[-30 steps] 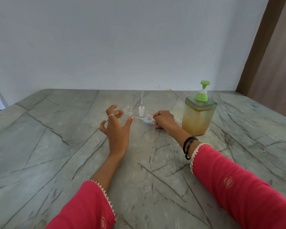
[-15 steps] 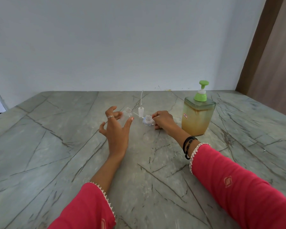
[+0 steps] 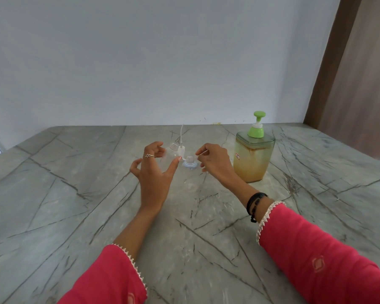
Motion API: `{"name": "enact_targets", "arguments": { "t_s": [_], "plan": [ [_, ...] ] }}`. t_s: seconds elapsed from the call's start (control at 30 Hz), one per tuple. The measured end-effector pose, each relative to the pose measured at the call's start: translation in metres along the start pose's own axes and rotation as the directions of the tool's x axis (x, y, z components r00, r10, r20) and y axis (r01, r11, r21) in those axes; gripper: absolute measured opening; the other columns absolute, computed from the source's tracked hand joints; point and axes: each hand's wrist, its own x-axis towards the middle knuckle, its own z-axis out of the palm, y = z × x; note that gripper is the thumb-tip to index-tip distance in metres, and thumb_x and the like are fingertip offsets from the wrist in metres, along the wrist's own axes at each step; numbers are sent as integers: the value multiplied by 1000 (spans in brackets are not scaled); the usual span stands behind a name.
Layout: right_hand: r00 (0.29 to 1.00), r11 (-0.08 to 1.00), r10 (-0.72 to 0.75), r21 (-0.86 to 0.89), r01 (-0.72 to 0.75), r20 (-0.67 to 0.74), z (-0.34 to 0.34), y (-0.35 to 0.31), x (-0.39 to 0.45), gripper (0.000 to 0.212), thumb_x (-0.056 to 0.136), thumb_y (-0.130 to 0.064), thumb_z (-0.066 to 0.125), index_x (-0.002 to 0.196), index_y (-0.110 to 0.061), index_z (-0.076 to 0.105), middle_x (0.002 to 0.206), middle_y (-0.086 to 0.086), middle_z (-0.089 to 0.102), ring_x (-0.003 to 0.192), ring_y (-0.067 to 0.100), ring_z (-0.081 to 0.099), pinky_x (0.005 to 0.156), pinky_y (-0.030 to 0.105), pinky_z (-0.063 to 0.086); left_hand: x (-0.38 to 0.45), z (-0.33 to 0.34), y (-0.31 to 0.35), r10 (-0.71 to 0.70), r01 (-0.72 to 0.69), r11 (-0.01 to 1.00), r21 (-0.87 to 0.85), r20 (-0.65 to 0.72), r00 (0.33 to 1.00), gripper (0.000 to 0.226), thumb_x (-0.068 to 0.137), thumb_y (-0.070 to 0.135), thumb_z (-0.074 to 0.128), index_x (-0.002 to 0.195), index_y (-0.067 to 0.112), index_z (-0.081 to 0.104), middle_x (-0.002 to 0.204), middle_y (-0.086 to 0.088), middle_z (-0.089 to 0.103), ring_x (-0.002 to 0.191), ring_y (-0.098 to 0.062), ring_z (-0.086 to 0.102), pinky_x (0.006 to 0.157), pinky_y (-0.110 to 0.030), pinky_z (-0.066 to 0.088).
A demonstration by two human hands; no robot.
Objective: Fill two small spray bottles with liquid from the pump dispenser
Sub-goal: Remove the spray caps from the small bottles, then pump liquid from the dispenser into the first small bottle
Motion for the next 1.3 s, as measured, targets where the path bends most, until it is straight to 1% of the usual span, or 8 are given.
{"name": "enact_targets", "arguments": {
  "t_s": [0.1, 0.27, 0.5, 0.63, 0.8, 0.97, 1.13, 1.3],
  "plan": [
    [995, 994, -99, -53, 98, -23, -8, -8, -15, 16, 87, -3, 52, 93, -9, 65, 88, 10, 68, 72, 28, 66, 68, 47, 56, -3, 1, 6, 78, -78, 997, -5, 35, 996, 45, 76, 30, 75, 111, 15, 50, 93, 15, 53, 96, 23, 42, 95, -32, 21],
    [967, 952, -252, -192, 239, -48, -33, -14, -40, 14, 91, -14, 54, 100, -16, 65, 93, -1, 69, 73, 12, 59, 59, 24, 45, -7, 2, 22, 146, -146, 989, -10, 105, 984, 53, 73, 52, 65, 112, 20, 48, 95, 20, 52, 95, 20, 43, 96, -31, 22],
    [892, 908, -378, -289, 304, -249, -80, -13, -54, 11, 93, -23, 55, 103, -21, 61, 97, -11, 64, 79, 7, 57, 63, 22, 45, -15, 11, 51, 179, -165, 983, -79, 211, 961, 56, 74, 32, 74, 117, 27, 39, 94, 26, 51, 99, 29, 38, 98, -33, 21],
    [856, 925, -356, -269, 267, -374, -99, 2, -47, 17, 91, -23, 59, 108, -18, 57, 104, -6, 59, 92, 11, 56, 66, 23, 38, -16, 20, 62, 225, -213, 974, -73, 236, 945, 54, 73, 33, 75, 116, 19, 46, 96, 35, 48, 97, 27, 41, 99, -36, 21],
    [842, 971, -239, -140, 195, -483, -113, 19, -28, 44, 85, -22, 68, 121, -15, 45, 111, -2, 45, 103, 17, 51, 67, 25, 37, -15, 28, 75, 239, -226, 971, -79, 237, 942, 53, 72, 40, 68, 113, 10, 52, 106, 56, 33, 92, 25, 45, 100, -33, 19],
    [900, 991, -128, -28, 128, -416, -117, 19, -7, 52, 85, -37, 68, 124, -19, 40, 110, 0, 52, 96, 13, 50, 71, 28, 38, -17, 35, 80, 192, -165, 978, -127, 250, 949, 57, 75, 30, 75, 120, 23, 41, 94, 30, 51, 96, 21, 46, 104, -40, 20],
    [886, 998, -68, -47, 52, -458, -118, 16, 7, 40, 82, -42, 69, 104, -19, 44, 93, -3, 59, 81, 14, 56, 57, 24, 37, -18, 40, 83, 153, -122, 983, -138, 251, 956, 58, 75, 31, 75, 121, 22, 42, 93, 27, 52, 91, 12, 53, 105, -41, 21],
    [904, 998, -41, -57, 18, -426, -119, 18, 12, 29, 82, -37, 69, 92, -15, 52, 94, 0, 60, 83, 15, 54, 66, 28, 40, -19, 40, 93, 128, -86, 983, -165, 262, 956, 57, 75, 33, 74, 116, 33, 35, 95, 20, 57, 94, 12, 53, 106, -40, 20]
  ]
}}
